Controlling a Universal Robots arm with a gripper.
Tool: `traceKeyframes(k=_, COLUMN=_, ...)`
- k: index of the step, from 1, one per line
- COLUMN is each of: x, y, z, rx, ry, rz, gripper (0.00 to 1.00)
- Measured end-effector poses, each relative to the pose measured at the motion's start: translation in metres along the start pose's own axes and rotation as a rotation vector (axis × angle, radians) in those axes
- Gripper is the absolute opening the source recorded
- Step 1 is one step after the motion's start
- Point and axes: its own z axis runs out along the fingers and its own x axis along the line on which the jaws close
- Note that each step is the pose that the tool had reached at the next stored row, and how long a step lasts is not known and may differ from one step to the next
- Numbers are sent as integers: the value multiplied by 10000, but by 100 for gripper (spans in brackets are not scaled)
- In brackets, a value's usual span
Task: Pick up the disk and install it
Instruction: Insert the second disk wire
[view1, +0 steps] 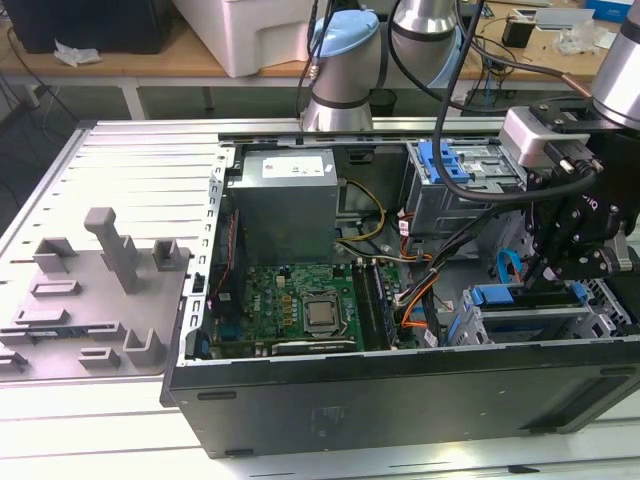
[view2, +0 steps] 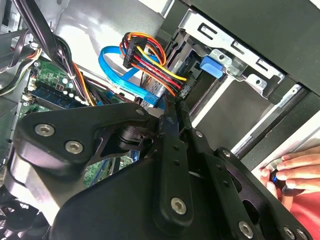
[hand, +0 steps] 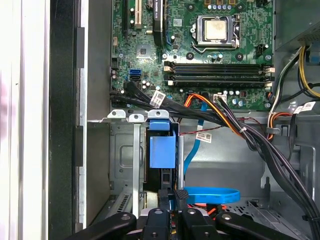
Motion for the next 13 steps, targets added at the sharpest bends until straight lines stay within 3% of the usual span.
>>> traceKeyframes(k=9, x=0, y=0, z=0, rx=0, ry=0, rz=2, gripper=16)
traceKeyframes(k=13, x=-1, y=0, z=1, rx=1, ry=-12, rz=1, gripper=23)
